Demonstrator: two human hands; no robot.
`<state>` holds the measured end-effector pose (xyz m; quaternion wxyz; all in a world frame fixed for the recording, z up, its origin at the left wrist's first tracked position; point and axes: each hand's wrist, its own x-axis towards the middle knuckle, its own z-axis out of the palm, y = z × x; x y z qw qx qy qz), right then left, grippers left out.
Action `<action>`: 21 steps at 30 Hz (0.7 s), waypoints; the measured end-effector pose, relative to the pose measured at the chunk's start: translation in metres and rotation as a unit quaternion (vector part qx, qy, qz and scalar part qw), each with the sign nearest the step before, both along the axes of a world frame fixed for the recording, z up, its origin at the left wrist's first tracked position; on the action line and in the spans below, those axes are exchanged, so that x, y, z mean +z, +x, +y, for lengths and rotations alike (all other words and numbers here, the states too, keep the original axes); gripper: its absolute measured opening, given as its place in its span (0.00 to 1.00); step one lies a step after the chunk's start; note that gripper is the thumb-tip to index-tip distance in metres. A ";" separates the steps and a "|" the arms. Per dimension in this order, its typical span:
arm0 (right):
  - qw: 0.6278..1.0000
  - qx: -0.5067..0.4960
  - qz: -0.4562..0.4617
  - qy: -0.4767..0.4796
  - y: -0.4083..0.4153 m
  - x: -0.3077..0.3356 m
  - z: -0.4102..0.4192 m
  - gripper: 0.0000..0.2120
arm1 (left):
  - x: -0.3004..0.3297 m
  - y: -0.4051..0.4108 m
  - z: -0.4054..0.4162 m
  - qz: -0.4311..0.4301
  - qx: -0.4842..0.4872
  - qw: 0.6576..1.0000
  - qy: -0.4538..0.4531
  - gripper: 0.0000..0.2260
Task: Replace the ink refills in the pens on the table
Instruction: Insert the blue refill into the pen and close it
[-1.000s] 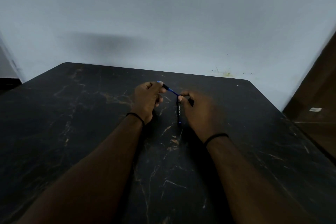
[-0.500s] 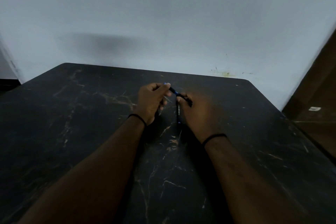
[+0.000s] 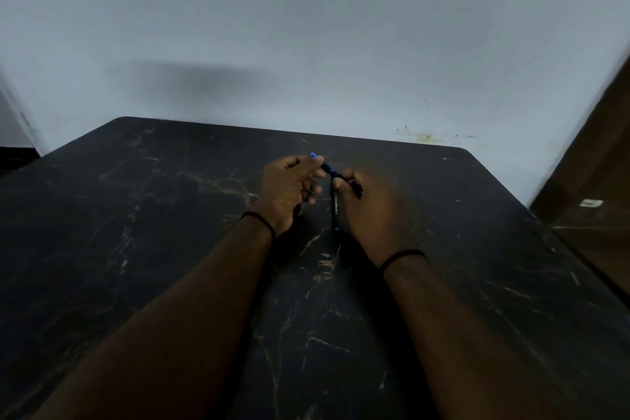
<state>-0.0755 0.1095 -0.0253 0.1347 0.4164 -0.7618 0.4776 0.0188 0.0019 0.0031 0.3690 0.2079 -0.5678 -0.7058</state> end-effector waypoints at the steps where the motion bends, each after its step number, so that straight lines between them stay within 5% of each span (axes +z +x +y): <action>1: 1.000 -0.002 0.005 -0.004 0.000 -0.001 -0.001 0.07 | 0.000 0.000 0.000 0.001 0.001 1.000 0.002 0.06; 9: 0.998 0.002 -0.064 0.023 0.004 0.006 0.004 0.04 | 0.000 0.000 0.000 0.003 0.003 1.000 0.012 0.06; 13: 0.997 -0.009 -0.035 0.070 0.011 0.015 0.008 0.15 | 0.001 0.001 0.000 0.004 0.004 1.000 0.014 0.05; 17: 0.995 0.018 -0.093 0.018 0.015 0.018 0.010 0.05 | 0.001 0.002 0.000 0.009 0.006 1.000 0.020 0.09; 21: 0.996 0.016 -0.088 0.014 0.016 0.016 0.010 0.06 | 0.002 0.002 0.001 0.009 0.006 1.000 0.020 0.06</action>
